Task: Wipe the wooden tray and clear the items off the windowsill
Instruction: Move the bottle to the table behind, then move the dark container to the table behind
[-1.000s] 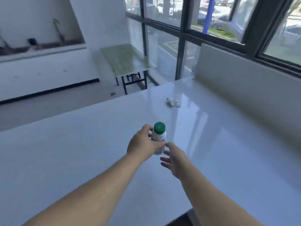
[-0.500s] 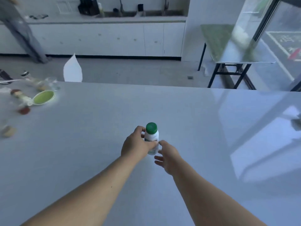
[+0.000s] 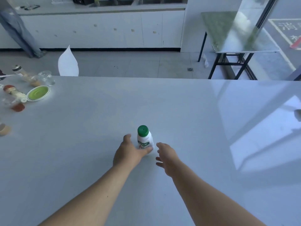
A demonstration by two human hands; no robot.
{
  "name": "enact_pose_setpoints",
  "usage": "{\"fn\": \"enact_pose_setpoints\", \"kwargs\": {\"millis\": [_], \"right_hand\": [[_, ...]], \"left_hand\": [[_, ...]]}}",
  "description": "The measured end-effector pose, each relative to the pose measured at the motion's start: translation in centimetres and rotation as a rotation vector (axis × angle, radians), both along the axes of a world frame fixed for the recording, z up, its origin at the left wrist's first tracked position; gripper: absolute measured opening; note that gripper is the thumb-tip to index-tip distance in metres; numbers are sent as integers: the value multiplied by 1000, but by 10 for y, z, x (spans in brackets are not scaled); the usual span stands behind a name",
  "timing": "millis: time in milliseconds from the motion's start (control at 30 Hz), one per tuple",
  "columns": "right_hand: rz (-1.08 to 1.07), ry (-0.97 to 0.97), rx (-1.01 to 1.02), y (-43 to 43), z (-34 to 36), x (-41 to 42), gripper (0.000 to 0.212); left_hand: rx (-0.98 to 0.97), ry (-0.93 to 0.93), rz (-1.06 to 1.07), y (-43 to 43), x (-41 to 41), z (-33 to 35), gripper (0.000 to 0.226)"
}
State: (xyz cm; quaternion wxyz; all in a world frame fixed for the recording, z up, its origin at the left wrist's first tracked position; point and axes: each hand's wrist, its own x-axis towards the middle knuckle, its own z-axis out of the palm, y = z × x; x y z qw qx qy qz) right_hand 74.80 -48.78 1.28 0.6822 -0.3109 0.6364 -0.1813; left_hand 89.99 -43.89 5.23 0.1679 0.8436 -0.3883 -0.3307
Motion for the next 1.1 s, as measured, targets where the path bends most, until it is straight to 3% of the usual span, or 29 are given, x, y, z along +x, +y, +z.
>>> {"fn": "enact_pose_setpoints", "kwargs": {"millis": [100, 200, 333, 500, 700, 833, 1000, 1100], "right_hand": [[40, 156, -217, 8, 11, -59, 45], [123, 493, -458, 23, 24, -157, 59], [90, 923, -604, 68, 52, -333, 75], [-233, 1182, -467, 202, 84, -559, 85], [-679, 1202, -150, 445, 85, -744, 72], [-902, 1144, 18, 573, 69, -819, 62], [-1162, 912, 52, 646, 35, -892, 55], [-1299, 688, 19, 654, 11, -927, 55]], "left_hand": [[241, -16, -172, 17, -32, 0, 73], [180, -3, -368, 14, -102, -3, 58], [-93, -133, -703, -13, -264, 21, 83], [-233, -107, -1158, 20, -516, 58, 91], [-299, 48, -1616, 185, -799, 71, 92], [-340, 82, -1829, 307, -931, 69, 96], [-331, 84, -1926, 409, -1037, 48, 98], [-319, 64, -1919, 441, -1080, 30, 85]]}}
